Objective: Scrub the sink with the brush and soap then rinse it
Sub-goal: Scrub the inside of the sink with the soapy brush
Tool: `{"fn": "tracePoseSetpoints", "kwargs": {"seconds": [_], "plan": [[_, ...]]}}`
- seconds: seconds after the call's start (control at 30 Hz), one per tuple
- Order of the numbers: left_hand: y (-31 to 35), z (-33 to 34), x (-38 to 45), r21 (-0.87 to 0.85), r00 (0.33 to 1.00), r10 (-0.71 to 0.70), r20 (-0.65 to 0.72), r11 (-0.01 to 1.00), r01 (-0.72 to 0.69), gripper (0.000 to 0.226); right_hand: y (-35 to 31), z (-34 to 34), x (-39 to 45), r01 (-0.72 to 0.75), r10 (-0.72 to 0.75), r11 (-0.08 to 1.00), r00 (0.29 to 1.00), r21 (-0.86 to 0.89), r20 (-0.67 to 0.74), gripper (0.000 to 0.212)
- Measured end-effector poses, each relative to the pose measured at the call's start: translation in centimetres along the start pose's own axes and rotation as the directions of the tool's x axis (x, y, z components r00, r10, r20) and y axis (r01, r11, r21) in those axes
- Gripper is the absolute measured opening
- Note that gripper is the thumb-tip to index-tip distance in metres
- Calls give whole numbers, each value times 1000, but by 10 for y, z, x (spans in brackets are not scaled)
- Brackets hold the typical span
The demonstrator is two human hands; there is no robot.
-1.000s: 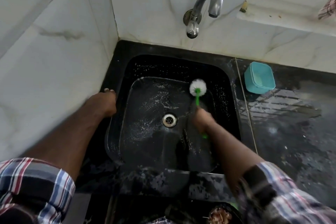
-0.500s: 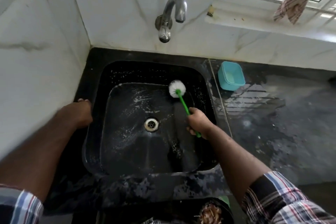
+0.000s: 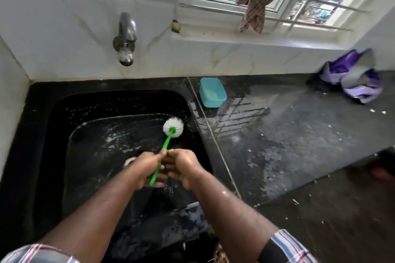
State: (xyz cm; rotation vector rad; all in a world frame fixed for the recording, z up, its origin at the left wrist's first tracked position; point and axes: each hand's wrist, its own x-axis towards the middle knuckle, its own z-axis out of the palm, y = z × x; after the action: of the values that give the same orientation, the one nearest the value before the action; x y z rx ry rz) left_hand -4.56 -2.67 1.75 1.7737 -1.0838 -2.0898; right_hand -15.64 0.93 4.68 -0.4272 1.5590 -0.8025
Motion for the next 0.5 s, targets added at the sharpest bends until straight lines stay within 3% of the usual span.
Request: {"fn": "tracePoseSetpoints", "kwargs": {"seconds": [0.07, 0.1, 0.17, 0.23, 0.3, 0.4, 0.5], "plan": [[0, 14, 12, -47, 998, 48, -52, 998, -51, 13, 3, -16, -4, 60, -64, 996, 997, -67, -53, 17], [1, 14, 23, 18, 991, 69, -116, 998, -67, 23, 4, -24, -6, 81, -87, 993, 993, -92, -73, 18], [7, 10, 40, 282, 953, 172, -248, 954, -99, 27, 8, -41, -11, 80, -88, 993, 993, -92, -84, 23], [13, 2, 56, 651, 908, 315, -278, 756, -63, 28, 11, -55, -17, 62, -67, 995, 996, -77, -66, 28], [19, 2, 49, 871, 928, 343, -142, 490, -48, 29, 11, -62, -22, 51, -53, 997, 998, -57, -38, 29], [19, 8, 8, 981, 968, 239, 74, 155, -113, 31, 9, -68, -24, 51, -51, 999, 999, 0, 3, 27], [-3, 0, -44, 970, 974, 12, 225, 91, -225, 34, 4, -72, -21, 53, -54, 996, 998, 67, 26, 25]]}}
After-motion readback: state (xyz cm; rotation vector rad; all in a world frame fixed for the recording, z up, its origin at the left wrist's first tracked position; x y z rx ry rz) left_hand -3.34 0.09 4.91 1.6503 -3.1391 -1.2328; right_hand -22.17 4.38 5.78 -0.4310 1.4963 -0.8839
